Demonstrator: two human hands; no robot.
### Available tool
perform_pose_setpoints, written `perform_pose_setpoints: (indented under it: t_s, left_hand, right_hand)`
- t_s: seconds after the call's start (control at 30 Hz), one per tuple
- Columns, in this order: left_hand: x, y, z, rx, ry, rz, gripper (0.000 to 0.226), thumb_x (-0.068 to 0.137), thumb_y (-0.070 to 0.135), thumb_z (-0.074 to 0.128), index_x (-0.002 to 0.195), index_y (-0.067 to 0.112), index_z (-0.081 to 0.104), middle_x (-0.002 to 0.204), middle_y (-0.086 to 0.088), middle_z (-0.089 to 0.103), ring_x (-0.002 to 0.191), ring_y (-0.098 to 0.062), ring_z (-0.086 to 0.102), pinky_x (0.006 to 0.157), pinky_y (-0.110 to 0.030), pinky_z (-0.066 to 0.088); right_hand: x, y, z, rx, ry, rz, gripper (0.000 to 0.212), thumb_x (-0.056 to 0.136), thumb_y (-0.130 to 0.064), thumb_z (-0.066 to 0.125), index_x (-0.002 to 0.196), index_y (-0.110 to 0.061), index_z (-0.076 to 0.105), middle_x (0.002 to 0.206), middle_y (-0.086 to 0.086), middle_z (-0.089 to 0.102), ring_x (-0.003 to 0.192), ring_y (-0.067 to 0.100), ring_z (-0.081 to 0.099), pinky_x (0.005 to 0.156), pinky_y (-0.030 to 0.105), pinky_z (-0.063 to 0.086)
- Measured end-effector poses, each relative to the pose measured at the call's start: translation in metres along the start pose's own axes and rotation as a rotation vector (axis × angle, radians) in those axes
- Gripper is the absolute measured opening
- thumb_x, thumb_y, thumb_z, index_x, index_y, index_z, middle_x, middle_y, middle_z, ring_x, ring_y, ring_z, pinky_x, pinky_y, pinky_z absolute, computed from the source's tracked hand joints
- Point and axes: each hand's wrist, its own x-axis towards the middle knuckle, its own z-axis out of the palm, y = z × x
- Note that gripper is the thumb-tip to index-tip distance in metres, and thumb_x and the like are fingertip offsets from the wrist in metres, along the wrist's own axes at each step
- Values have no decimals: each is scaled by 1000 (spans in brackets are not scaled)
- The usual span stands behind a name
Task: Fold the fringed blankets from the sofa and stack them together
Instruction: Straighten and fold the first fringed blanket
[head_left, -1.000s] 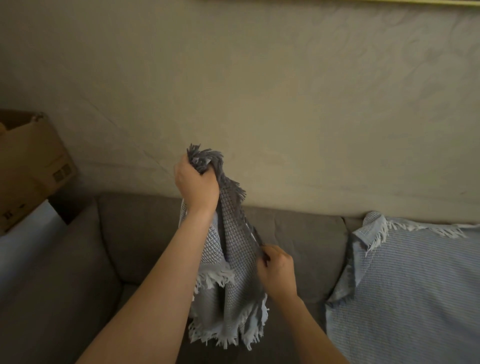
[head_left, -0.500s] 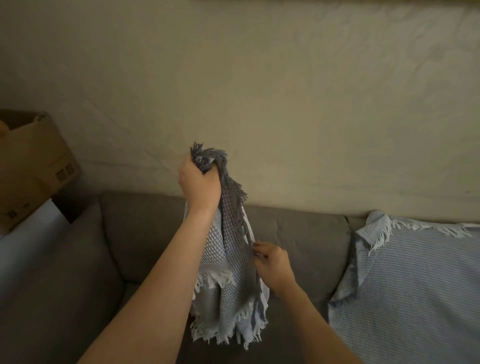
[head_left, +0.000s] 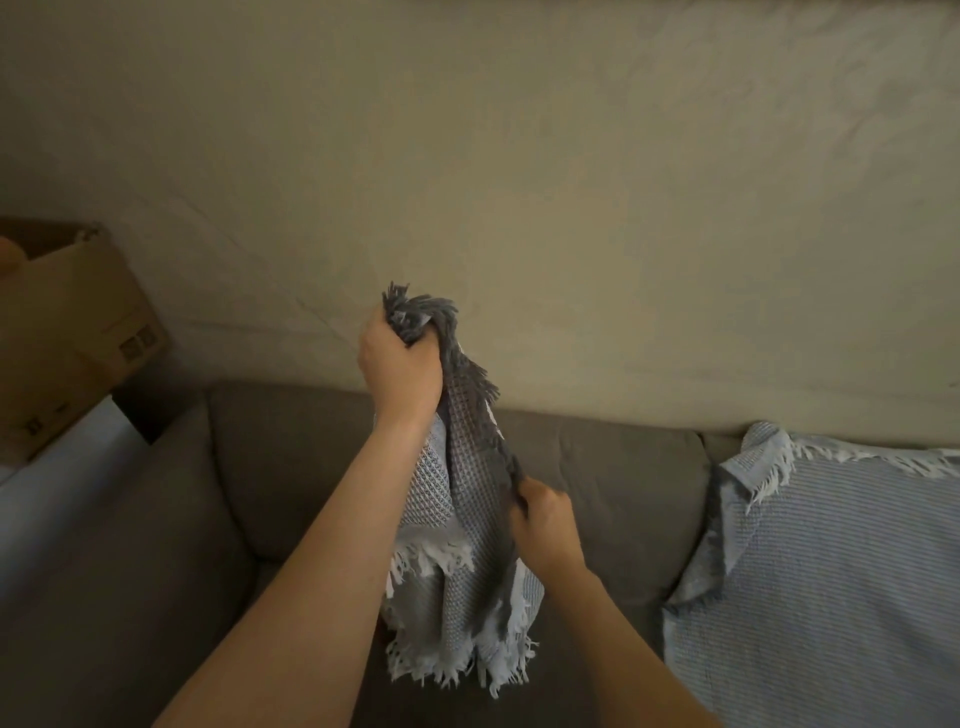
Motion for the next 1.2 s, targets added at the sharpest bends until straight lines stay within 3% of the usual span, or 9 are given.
perform_pose_setpoints:
  t_s: [0.33, 0.43, 0.5, 0.53, 0.57, 0.77, 0.83, 0.97, 1.2]
  left_hand:
    - [11, -4, -2, 48, 62, -7, 17, 93, 10, 66, 108, 19, 70, 103, 0, 72, 98, -21, 70, 94, -50, 59]
    - [9, -2, 2, 33, 61, 11, 25, 94, 9, 66, 98, 33, 63, 103, 1, 71, 100, -21, 70, 95, -50, 59]
    - [6, -2, 4, 37, 56, 41, 29, 94, 8, 65, 97, 36, 60, 105, -1, 70, 102, -21, 68, 96, -50, 59]
    - [5, -1, 5, 39, 53, 54, 28, 94, 7, 64, 99, 34, 60, 106, -1, 70, 102, -20, 68, 97, -48, 58]
    - [5, -2, 5, 36, 47, 65, 26, 94, 7, 64, 101, 31, 62, 106, 0, 70, 103, -19, 68, 97, -47, 58]
    - [17, 2, 5, 62, 95, 130, 23, 94, 4, 65, 112, 19, 67, 112, -1, 70, 104, -16, 66, 97, -39, 56]
    - [18, 5, 4, 74, 141, 136, 26, 94, 2, 65, 118, 12, 68, 111, 1, 66, 105, -15, 62, 94, -31, 50]
    - [22, 4, 2, 114, 145, 132, 30, 93, -1, 61, 120, 11, 66, 116, -7, 67, 111, -22, 64, 100, -38, 53]
    - [12, 13, 1, 186, 149, 190, 31, 93, -9, 57, 120, 7, 63, 123, -13, 60, 98, -6, 51, 94, -17, 45]
  right_hand:
    - [13, 4, -38, 57, 223, 97, 24, 77, 9, 63, 92, -11, 63, 62, -7, 59, 51, 11, 47, 52, 30, 35]
    - [16, 5, -40, 78, 68, 187, 29, 82, -1, 70, 105, -15, 59, 74, 1, 66, 68, 12, 60, 52, 19, 41]
    - [20, 9, -38, -31, -44, 221, 17, 80, -14, 71, 73, -4, 59, 60, 12, 56, 73, 36, 61, 53, 33, 35]
    - [21, 12, -36, -59, -88, 231, 31, 77, -18, 70, 59, -3, 51, 52, 10, 45, 72, 42, 23, 53, 36, 31]
    - [22, 17, -35, -51, -128, 252, 37, 76, -19, 71, 54, -3, 45, 48, 5, 38, 70, 8, 44, 52, 34, 29]
    - [23, 37, -35, 76, -411, 290, 34, 64, -33, 63, 73, -1, 55, 67, 6, 54, 62, 12, 48, 51, 43, 45]
    - [19, 28, -39, 221, -257, 319, 15, 77, -21, 58, 69, -11, 51, 65, 3, 52, 62, 13, 45, 55, 42, 41]
    - [-2, 24, -43, 283, 153, 261, 46, 106, -24, 54, 62, -19, 43, 53, -10, 42, 48, 2, 36, 50, 26, 31]
    - [-17, 28, -50, 189, -309, 219, 47, 88, -61, 73, 66, -22, 61, 61, -12, 64, 55, 4, 60, 53, 26, 49]
